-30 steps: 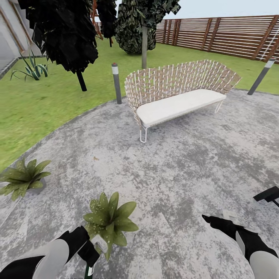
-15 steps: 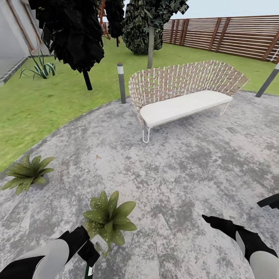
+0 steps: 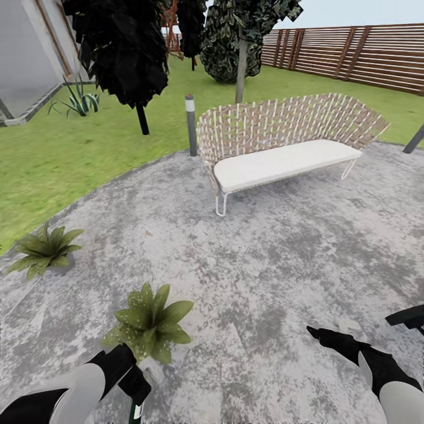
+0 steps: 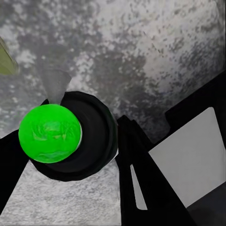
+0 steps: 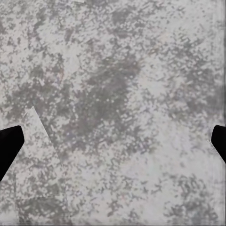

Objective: Pick up the pesticide atomizer in the garden and spray insectifuge to fully cover both potted plants in the garden.

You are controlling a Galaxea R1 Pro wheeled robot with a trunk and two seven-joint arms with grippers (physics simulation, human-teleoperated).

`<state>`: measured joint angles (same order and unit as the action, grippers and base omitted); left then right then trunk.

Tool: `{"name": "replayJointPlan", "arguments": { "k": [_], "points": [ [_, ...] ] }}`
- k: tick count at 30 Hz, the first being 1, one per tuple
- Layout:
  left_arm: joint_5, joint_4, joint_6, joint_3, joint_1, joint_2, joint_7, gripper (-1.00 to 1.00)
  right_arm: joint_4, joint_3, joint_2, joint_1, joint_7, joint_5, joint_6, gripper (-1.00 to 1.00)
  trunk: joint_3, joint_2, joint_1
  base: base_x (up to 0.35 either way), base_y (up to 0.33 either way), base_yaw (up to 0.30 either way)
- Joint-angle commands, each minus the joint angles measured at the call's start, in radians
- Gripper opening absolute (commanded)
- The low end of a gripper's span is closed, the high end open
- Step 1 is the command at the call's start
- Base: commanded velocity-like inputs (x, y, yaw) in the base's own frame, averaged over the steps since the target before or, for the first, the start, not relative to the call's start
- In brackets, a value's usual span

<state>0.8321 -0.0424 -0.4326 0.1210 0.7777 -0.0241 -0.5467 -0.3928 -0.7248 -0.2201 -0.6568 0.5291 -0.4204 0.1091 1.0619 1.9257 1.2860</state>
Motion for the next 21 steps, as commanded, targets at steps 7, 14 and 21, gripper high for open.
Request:
{"name": "replayJointPlan", "arguments": {
  "k": [7, 14, 21],
  "points": [
    [0.008, -0.002, -0.010, 0.009, 0.001, 0.000, -0.007, -1.00, -0.001, -0.008, 0.001, -0.001, 0.006, -0.005, 0.006, 1.00, 0.001, 0.000, 0.000, -0.033, -0.052, 0.231],
    [0.011, -0.006, -0.019, 0.008, 0.001, 0.000, -0.007, -1.00, 0.000, -0.008, 0.001, -0.001, 0.005, -0.005, 0.006, 1.00, 0.001, 0.000, 0.000, -0.001, -0.001, 0.075],
    [0.014, -0.182, -0.224, 0.007, 0.003, -0.005, -0.013, -1.00, 0.002, -0.008, 0.001, -0.001, 0.003, -0.005, 0.006, 1.00, 0.001, 0.000, 0.000, 0.000, 0.000, 0.002]
  ]
}}
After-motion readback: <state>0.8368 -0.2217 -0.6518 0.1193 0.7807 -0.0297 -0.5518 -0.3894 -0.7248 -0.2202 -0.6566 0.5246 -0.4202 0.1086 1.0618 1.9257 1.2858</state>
